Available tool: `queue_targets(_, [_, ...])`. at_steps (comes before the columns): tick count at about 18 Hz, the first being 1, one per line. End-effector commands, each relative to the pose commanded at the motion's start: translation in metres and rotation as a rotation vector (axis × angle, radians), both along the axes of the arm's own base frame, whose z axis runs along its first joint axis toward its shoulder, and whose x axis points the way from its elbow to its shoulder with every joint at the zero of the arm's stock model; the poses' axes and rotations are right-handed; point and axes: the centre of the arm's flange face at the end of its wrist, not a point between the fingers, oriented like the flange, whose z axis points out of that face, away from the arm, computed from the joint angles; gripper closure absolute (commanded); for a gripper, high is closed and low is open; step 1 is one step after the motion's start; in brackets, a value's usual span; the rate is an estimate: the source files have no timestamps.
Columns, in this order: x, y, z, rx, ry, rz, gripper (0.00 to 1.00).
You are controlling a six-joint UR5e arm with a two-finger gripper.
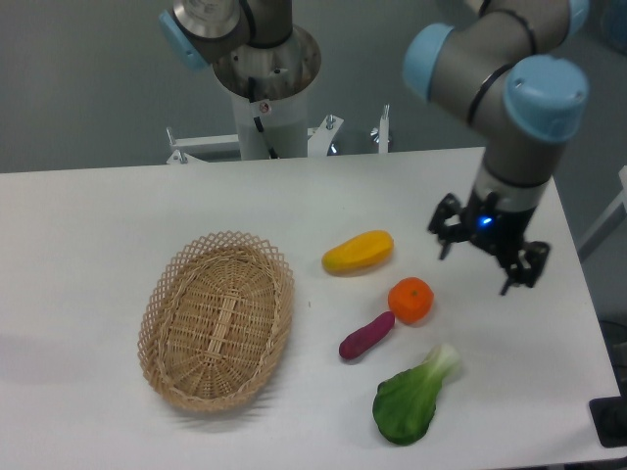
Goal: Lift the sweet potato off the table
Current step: 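Move the open gripper over the purple sweet potato and lower it, then close the gripper on the purple sweet potato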
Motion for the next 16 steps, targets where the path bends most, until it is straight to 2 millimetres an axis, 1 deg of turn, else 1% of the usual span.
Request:
queue_targets(2, [0.018,0.007,-0.027,0.003,0.002,0.000,0.00])
queue_targets(3, [0.029,0.008,-0.045,0.002,0.008,-0.010,0.00])
queue_targets(4, [0.034,0.007,-0.061,0.005,0.028,-0.013,0.00])
queue_targets(5, [0.043,0.008,-0.079,0.002,0.040,-0.021,0.00])
queue_targets(6, [0.050,0.010,-0.091,-0.003,0.059,-0.031,0.00])
queue_targets(8, [0.053,0.007,-0.104,-0.030,0.074,-0.031,0.00])
queue_targets(10, [0.066,0.018,-0.116,-0.040,0.067,-0.057,0.00])
queue_targets(12, [0.064,0.019,-0.126,-0.068,0.079,-0.054,0.00])
queue_targets(14, [0.064,0.025,-0.132,-0.081,0.100,-0.067,0.00])
queue_targets(16, [0.063,0.024,-0.137,-0.095,0.105,-0.072,0.00])
